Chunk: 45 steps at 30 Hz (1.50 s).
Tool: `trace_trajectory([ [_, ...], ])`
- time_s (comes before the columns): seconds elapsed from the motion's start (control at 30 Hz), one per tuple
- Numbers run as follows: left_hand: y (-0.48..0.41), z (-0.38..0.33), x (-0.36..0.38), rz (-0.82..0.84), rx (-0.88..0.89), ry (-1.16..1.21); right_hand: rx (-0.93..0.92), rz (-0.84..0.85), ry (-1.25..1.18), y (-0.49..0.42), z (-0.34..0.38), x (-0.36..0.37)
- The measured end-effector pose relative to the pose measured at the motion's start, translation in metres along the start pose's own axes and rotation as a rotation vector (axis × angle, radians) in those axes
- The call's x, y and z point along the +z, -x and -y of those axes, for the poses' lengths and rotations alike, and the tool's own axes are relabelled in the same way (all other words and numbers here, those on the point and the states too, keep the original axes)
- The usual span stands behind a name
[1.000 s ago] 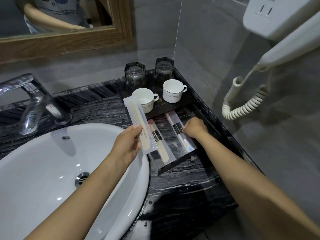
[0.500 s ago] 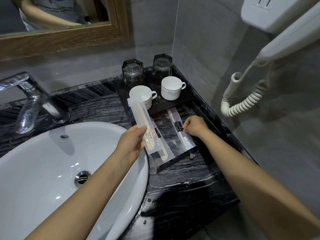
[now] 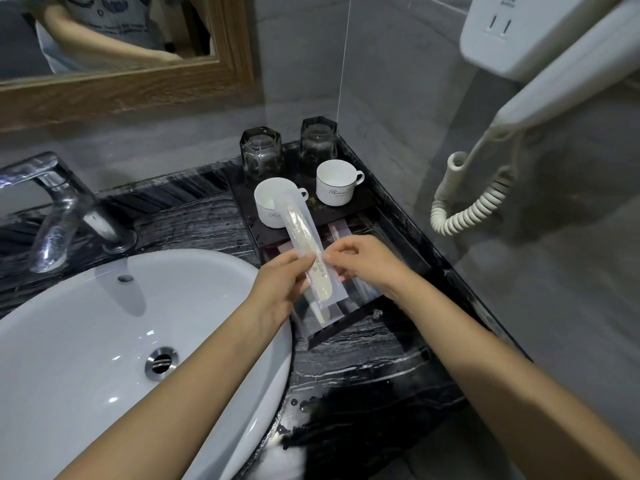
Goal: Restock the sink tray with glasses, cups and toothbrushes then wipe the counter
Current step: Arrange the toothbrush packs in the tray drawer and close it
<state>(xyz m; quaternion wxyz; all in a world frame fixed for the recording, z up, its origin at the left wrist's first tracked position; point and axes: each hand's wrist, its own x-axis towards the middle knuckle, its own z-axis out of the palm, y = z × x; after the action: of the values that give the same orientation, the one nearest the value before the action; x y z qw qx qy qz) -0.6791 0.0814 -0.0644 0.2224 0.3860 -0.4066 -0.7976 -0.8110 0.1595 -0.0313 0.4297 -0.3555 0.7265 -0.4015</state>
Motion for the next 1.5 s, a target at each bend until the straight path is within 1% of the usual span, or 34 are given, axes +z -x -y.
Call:
trace_trajectory([
  [0.13, 0.002, -0.001, 0.003, -0.003, 0.006, -0.011, 0.006, -0.084, -0.046, 0.006, 0.001, 0.002],
  [0.2, 0.003, -0.002, 0.004, -0.039, -0.009, 0.021, -0.022, -0.171, -0.038, 0.007, -0.001, 0.002],
  [0.23, 0.003, -0.003, 0.004, -0.051, -0.019, 0.039, -0.053, -0.225, 0.033, 0.008, -0.002, 0.003],
  [0.3, 0.004, -0.006, 0.006, -0.023, -0.013, 0.064, -0.139, -0.295, 0.200, 0.012, -0.002, 0.006],
  [0.4, 0.006, -0.011, 0.012, 0.032, -0.007, 0.073, -0.291, -0.264, 0.316, 0.020, -0.002, 0.014],
  [0.47, 0.005, -0.013, 0.015, 0.015, -0.013, 0.064, -0.350, -0.218, 0.373, 0.024, -0.004, 0.016],
  [0.5, 0.004, -0.015, 0.016, -0.006, -0.015, 0.059, -0.353, -0.224, 0.377, 0.024, -0.005, 0.016],
  [0.6, 0.003, -0.017, 0.017, -0.041, 0.014, 0.055, -0.251, -0.322, 0.317, 0.021, -0.007, 0.010],
  [0.63, 0.003, -0.017, 0.017, -0.030, 0.021, 0.053, -0.190, -0.315, 0.289, 0.019, -0.007, 0.008],
  [0.73, 0.003, -0.016, 0.016, 0.023, 0.022, 0.025, -0.042, -0.182, 0.120, 0.015, -0.007, 0.004],
  [0.8, 0.002, -0.014, 0.016, 0.025, 0.017, -0.010, 0.007, -0.138, 0.033, 0.014, -0.009, 0.002],
  [0.9, 0.000, -0.013, 0.008, -0.015, -0.006, -0.048, 0.055, -0.136, -0.045, 0.014, -0.012, -0.005],
  [0.93, -0.002, -0.014, 0.003, -0.053, 0.013, -0.110, 0.077, -0.150, -0.044, 0.013, -0.013, -0.009],
  [0.97, -0.005, -0.014, -0.003, -0.115, 0.068, -0.234, 0.113, -0.172, -0.035, 0.014, -0.014, -0.014],
  [1.0, -0.009, -0.014, -0.012, -0.200, 0.168, -0.423, 0.154, -0.183, -0.008, 0.013, -0.016, -0.019],
  [1.07, -0.013, -0.015, -0.030, -0.358, 0.420, -0.848, 0.216, -0.173, 0.056, 0.012, -0.019, -0.025],
  [1.1, -0.016, -0.014, -0.038, -0.373, 0.512, -0.999, 0.243, -0.170, 0.086, 0.012, -0.019, -0.026],
  [1.13, -0.021, -0.013, -0.045, -0.352, 0.559, -1.105, 0.265, -0.174, 0.103, 0.009, -0.020, -0.025],
  [1.2, -0.030, -0.008, -0.055, -0.285, 0.567, -1.276, 0.289, -0.201, 0.130, 0.003, -0.021, -0.018],
  [1.3, -0.037, 0.000, -0.057, -0.215, 0.602, -1.404, 0.328, -0.231, 0.226, -0.013, -0.024, -0.005],
  [1.4, -0.038, 0.004, -0.055, -0.186, 0.630, -1.421, 0.334, -0.215, 0.397, -0.024, -0.027, 0.008],
  [1.5, -0.039, 0.007, -0.055, -0.191, 0.641, -1.414, 0.293, -0.220, 0.582, -0.030, -0.032, 0.016],
])
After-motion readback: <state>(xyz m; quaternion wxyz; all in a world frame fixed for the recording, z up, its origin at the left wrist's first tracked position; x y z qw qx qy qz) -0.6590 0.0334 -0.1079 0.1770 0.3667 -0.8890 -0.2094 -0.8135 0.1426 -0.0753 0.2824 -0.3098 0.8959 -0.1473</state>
